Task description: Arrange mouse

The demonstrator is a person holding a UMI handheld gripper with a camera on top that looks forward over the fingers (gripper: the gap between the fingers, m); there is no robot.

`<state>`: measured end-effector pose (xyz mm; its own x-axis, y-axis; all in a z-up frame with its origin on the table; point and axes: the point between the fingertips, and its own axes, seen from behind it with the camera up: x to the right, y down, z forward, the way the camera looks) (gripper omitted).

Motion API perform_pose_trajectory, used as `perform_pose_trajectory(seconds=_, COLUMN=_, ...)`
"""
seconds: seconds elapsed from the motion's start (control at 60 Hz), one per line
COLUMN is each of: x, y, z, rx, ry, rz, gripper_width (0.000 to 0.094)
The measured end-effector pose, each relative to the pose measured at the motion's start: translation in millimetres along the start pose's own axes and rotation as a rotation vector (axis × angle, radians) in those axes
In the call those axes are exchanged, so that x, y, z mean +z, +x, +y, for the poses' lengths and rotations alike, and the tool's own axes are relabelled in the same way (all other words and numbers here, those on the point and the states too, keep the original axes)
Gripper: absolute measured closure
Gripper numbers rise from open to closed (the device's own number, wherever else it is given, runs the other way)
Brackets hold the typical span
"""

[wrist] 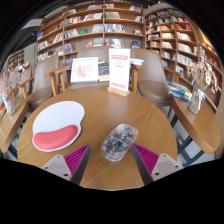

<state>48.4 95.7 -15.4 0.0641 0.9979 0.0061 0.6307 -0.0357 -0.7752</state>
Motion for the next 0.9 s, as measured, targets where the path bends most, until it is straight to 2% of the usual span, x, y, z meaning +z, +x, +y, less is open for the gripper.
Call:
perform_pose_trajectory(seconds=0.433, x=37, y=-2, z=-28, rx=-0.006, ry=-0.005, rz=-0.009, gripper_width=0.0078)
perform_pose_trajectory(seconds=0.7, x=48, y=-7, z=-37, rx=-0.025, ry=-0.004, rz=-0.031, gripper_width=0.0112)
perform_pose_trajectory(seconds=0.767, x=49, y=-8, z=-38, rx=-0.031, ry=-0.001, rz=-0.038, gripper_width=0.0164)
perform_pose_trajectory(seconds=0.85, x=50, y=-7, z=-40, rx=-0.037, ry=0.003, rz=-0.038, gripper_width=0.0279)
perform_pose_trajectory(seconds=0.883, x=51, y=-6, z=-41, rx=-0.039, ry=0.008, rz=-0.035, gripper_width=0.0479)
perform_pose_trajectory(seconds=0.9, x=51, y=-7, z=-42, rx=-0.031, ry=0.011, rz=-0.038, gripper_width=0.0479)
